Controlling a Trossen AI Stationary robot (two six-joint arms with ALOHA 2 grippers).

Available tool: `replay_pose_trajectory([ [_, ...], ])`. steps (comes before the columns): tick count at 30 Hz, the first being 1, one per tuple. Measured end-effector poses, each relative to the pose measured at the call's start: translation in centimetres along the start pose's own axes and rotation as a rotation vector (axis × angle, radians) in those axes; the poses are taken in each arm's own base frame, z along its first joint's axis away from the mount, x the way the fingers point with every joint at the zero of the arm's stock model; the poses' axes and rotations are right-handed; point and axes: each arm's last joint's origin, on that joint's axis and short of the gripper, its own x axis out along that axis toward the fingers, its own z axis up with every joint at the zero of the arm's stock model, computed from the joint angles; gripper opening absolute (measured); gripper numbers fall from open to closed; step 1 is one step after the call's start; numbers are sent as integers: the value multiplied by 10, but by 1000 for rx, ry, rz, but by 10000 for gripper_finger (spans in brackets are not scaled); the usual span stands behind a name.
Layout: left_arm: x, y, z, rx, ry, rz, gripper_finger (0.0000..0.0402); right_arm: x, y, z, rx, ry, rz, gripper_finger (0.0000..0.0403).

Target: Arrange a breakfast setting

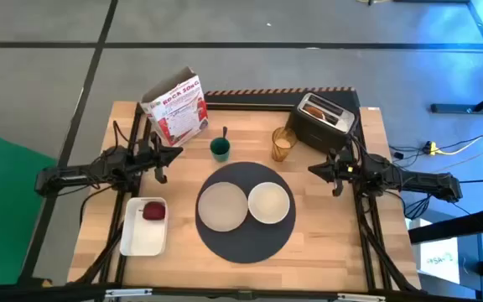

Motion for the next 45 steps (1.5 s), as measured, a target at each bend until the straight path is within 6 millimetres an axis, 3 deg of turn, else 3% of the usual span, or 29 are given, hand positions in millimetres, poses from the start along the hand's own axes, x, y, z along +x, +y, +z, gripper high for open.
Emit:
replay_pose_trajectory([
  [45, 0, 0, 0, 0, 1, 0, 0, 0, 0, 0, -33, -3, -5, 1],
])
